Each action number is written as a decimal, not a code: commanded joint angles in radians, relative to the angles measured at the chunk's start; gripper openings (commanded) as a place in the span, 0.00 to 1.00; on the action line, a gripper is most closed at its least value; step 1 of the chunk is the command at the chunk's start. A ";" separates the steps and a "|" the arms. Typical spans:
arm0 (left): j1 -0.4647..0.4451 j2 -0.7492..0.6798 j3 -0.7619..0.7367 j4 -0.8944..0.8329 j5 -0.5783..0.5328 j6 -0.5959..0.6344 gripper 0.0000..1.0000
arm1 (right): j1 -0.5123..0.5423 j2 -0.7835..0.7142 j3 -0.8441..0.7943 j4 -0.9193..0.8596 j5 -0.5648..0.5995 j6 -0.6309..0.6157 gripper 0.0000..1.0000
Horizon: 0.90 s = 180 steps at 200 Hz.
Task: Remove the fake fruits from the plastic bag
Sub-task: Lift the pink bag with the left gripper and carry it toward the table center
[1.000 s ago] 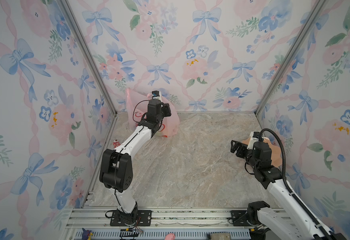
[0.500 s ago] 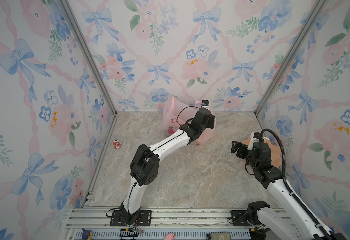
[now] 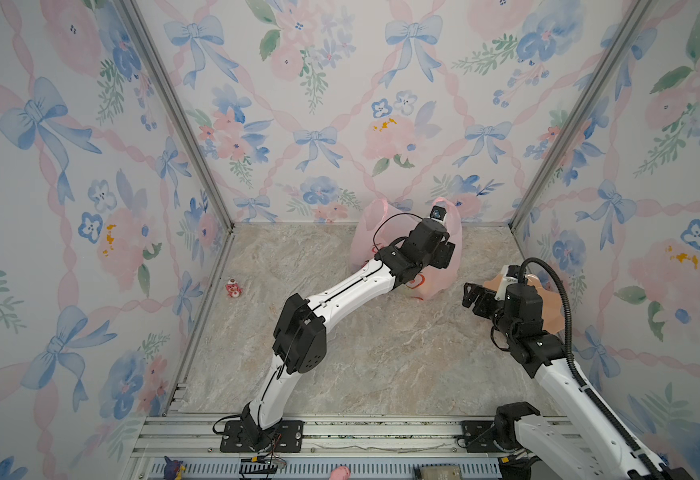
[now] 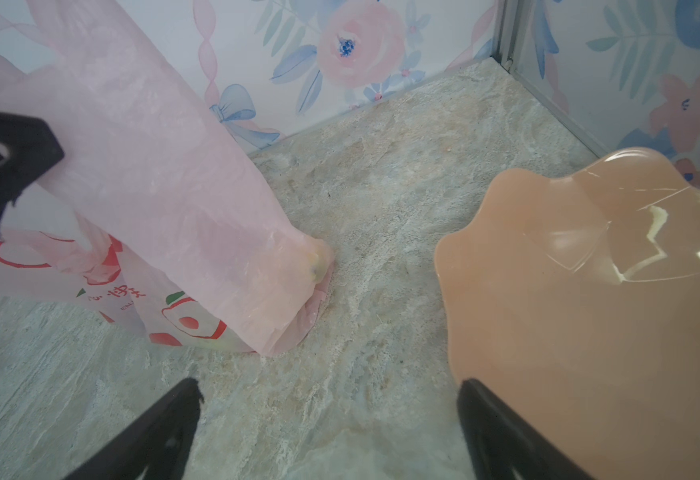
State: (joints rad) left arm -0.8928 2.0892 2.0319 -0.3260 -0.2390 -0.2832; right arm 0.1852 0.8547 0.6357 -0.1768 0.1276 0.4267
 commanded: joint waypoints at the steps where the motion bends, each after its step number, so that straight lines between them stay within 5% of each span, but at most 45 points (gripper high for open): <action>1: -0.013 -0.204 -0.120 -0.080 0.039 0.075 0.82 | 0.007 -0.006 0.048 -0.026 -0.032 -0.017 0.99; 29: -0.035 -0.387 -0.261 -0.082 -0.014 0.088 0.90 | 0.027 0.002 0.062 -0.024 -0.039 -0.016 0.99; 64: 0.013 -0.471 -0.300 -0.153 -0.330 0.079 0.93 | 0.066 -0.001 0.086 -0.041 -0.022 -0.015 0.98; 103: 0.119 -0.445 -0.290 -0.155 -0.230 0.046 0.94 | 0.106 -0.016 0.117 -0.090 0.000 -0.017 0.97; 130: 0.146 -0.361 -0.226 -0.146 -0.042 0.053 0.95 | 0.151 -0.019 0.118 -0.102 0.029 -0.027 0.97; 180: 0.198 -0.204 -0.109 -0.148 -0.185 -0.010 0.92 | 0.208 -0.004 0.134 -0.118 0.068 -0.032 0.97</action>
State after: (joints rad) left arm -0.7391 1.8393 1.8614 -0.4721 -0.3786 -0.2440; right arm 0.3679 0.8490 0.7273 -0.2607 0.1581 0.4061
